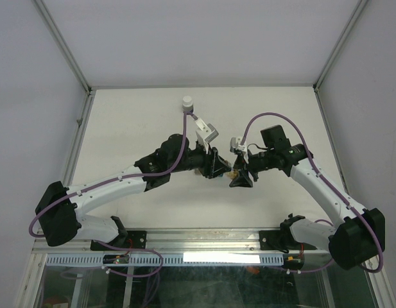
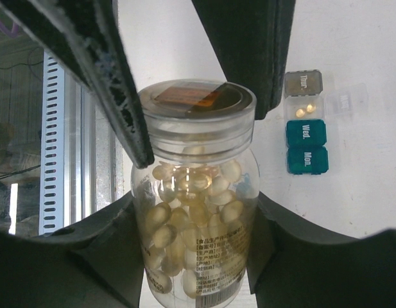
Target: Sort the pills into containers
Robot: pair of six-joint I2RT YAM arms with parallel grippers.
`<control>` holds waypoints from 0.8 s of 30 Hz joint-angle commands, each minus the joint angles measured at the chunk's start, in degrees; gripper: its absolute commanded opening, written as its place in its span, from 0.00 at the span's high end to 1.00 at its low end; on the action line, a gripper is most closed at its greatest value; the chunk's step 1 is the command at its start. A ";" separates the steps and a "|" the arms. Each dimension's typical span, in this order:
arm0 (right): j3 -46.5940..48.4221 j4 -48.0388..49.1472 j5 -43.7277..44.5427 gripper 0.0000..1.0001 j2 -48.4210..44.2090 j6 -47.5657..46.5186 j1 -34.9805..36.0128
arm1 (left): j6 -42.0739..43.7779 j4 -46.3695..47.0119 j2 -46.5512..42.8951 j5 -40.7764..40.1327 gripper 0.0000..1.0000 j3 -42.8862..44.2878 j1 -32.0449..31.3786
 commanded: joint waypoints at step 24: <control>2.15 3.78 -2.98 1.00 -1.38 -0.90 0.27 | 45.41 1.24 -1.02 32.01 0.29 2.66 4.64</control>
